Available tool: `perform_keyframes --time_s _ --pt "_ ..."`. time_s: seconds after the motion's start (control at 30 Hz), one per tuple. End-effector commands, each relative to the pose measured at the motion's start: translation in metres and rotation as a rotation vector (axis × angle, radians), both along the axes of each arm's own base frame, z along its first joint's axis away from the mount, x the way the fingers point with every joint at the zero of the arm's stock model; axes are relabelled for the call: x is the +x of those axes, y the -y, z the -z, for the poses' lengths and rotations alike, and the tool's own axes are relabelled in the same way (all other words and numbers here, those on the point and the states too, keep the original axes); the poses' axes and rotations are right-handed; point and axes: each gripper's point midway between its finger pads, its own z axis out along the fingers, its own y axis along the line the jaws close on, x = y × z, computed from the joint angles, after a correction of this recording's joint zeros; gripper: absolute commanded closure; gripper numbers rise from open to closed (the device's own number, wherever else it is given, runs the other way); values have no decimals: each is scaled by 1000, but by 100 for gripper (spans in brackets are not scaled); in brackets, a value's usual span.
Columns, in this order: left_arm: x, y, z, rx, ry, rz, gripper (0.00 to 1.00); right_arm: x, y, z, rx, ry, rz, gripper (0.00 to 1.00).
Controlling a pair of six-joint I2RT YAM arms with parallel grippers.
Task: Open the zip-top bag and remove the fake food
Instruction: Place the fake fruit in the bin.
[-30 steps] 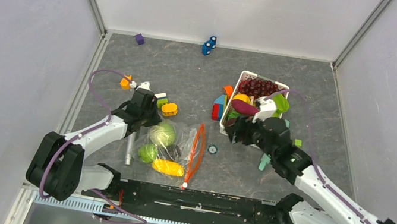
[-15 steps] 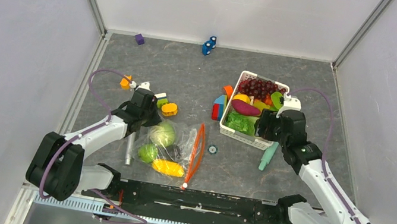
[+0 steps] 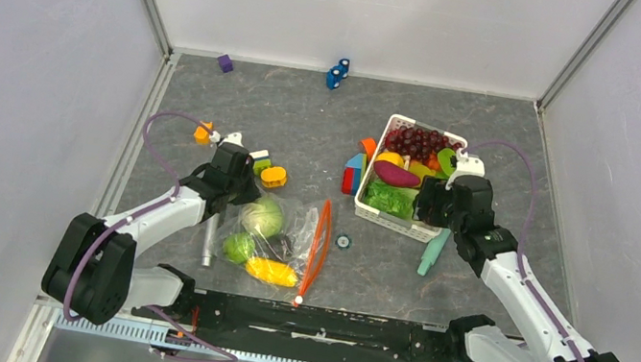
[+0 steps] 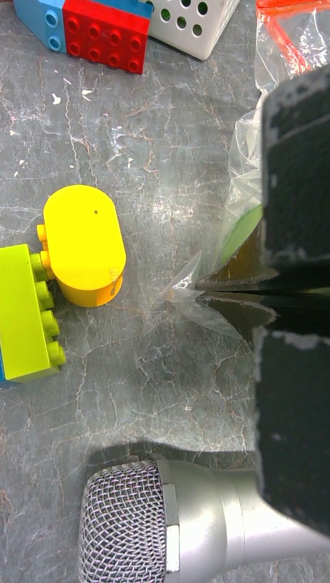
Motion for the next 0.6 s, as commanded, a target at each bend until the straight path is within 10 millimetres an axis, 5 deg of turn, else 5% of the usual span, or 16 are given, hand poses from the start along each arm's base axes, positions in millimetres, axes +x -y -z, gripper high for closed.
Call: perform_keyframes --time_s 0.0,0.33,0.57 --pt "-4 -1 4 8 -9 9 98 7 -1 -11 4 56 -10 11" --pt "-5 -1 5 7 -12 9 98 4 2 -10 -9 57 -7 2" --pt "-5 -1 4 5 -12 10 98 7 5 -34 -20 103 1 2"
